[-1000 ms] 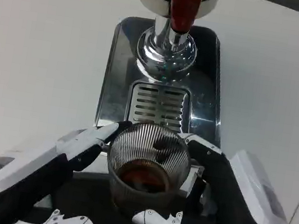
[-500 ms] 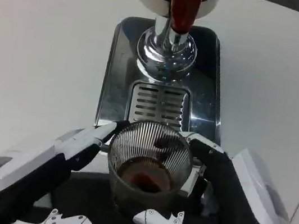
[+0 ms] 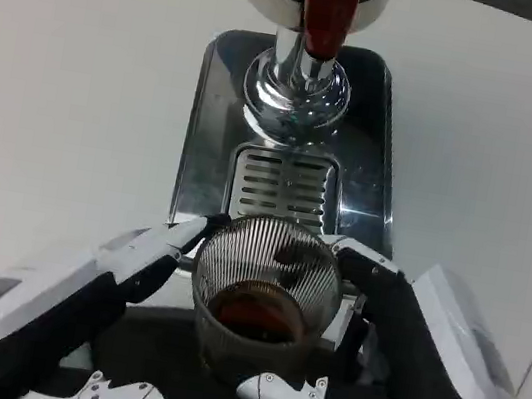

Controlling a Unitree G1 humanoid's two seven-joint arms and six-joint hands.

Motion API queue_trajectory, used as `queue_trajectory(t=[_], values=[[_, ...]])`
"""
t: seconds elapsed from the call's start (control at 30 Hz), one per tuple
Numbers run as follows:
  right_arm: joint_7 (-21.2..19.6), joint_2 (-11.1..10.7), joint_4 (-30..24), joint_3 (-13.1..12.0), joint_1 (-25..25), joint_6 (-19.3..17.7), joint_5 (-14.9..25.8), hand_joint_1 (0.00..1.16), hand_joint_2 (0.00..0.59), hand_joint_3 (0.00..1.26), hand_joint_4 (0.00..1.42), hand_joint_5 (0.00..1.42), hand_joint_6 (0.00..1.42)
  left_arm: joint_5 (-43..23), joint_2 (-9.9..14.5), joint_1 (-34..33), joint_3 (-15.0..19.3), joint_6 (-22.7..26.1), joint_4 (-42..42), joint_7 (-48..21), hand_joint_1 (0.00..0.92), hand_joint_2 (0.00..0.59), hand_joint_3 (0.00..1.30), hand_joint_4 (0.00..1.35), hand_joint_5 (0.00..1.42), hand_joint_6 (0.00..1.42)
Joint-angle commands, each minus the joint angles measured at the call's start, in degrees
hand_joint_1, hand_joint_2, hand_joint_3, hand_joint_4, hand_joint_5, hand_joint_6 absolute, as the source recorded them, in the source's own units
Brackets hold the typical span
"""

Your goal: Grasp the cup under the faucet to collect the drink, then remove the cup.

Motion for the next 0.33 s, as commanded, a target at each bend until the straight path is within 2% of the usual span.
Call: queue_trajectory(t=[0.03, 0.33], values=[[0.0, 0.4, -1.8, 0.4, 0.1, -2.3, 0.3, 0.96, 0.235, 0.91, 1.03, 1.17, 1.40, 0.1, 0.1, 0.7, 0.2, -0.6, 0.6, 0.5, 0.000, 0.074, 0.00, 0.00, 0.00, 0.00], [0.0, 0.3, -1.8, 0.2, 0.2, -2.3, 0.5, 0.96, 0.235, 0.91, 1.03, 1.18, 1.40, -0.2, 0.1, 0.7, 0.2, -0.8, 0.8, 0.5, 0.000, 0.074, 0.00, 0.00, 0.00, 0.00]])
